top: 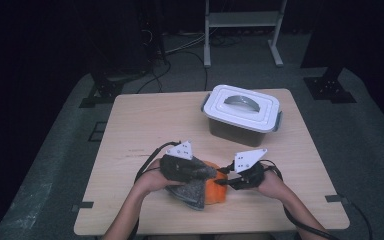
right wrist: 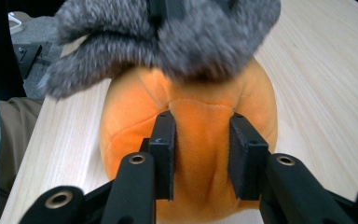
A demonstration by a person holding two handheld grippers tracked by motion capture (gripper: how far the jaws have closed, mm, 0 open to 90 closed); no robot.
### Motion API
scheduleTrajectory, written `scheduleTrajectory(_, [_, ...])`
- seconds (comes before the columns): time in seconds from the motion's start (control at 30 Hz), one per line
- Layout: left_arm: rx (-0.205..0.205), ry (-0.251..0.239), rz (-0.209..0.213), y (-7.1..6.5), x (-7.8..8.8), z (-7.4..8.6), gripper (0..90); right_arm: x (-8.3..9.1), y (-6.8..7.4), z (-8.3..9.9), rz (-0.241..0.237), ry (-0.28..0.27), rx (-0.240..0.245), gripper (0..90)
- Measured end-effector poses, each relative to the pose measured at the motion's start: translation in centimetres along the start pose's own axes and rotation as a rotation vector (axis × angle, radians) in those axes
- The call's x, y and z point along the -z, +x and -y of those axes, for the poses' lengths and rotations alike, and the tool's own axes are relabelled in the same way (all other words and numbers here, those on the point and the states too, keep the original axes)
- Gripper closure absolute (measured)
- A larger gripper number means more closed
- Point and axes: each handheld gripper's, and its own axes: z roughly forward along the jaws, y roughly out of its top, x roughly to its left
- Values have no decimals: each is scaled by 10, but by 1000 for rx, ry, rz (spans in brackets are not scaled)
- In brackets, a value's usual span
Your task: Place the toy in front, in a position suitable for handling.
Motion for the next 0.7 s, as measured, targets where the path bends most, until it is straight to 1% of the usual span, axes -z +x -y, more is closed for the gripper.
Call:
scheduleTrajectory(0.1, [9,9,-22,2,6,5,750,5,-3,6,3,8,-11,660])
scheduleTrajectory(0.13, [20,9,-29,3,8,8,750,5,-4,6,3,10,-15,659])
scheduleTrajectory(0.17, [26,7,-27,4,9,10,750,6,-6,8,3,10,-26,652])
scheduleTrajectory(0.23, [32,2,-23,3,9,12,749,6,-8,8,5,5,-48,574])
scheduleTrajectory(0.3, [38,-1,-17,2,8,16,749,6,-9,4,10,2,-84,459])
scheduleTrajectory(0.37, [49,-22,4,0,7,18,749,7,-4,-4,6,-10,-99,390])
scheduleTrajectory(0.43, [47,-29,19,-2,5,17,749,6,-1,-11,-14,-26,-117,329])
scheduleTrajectory(0.5, [39,-33,27,-4,4,16,747,1,0,-14,-12,-7,-123,309])
scheduleTrajectory(0.57, [30,-23,15,-5,5,15,746,-7,1,-11,-11,9,-128,316])
scheduleTrajectory(0.67, [30,-21,0,-2,9,16,748,-10,3,-5,-15,-4,-138,397])
scheduleTrajectory(0.7, [31,-18,-6,-1,10,17,748,-9,4,-3,-14,0,-127,420])
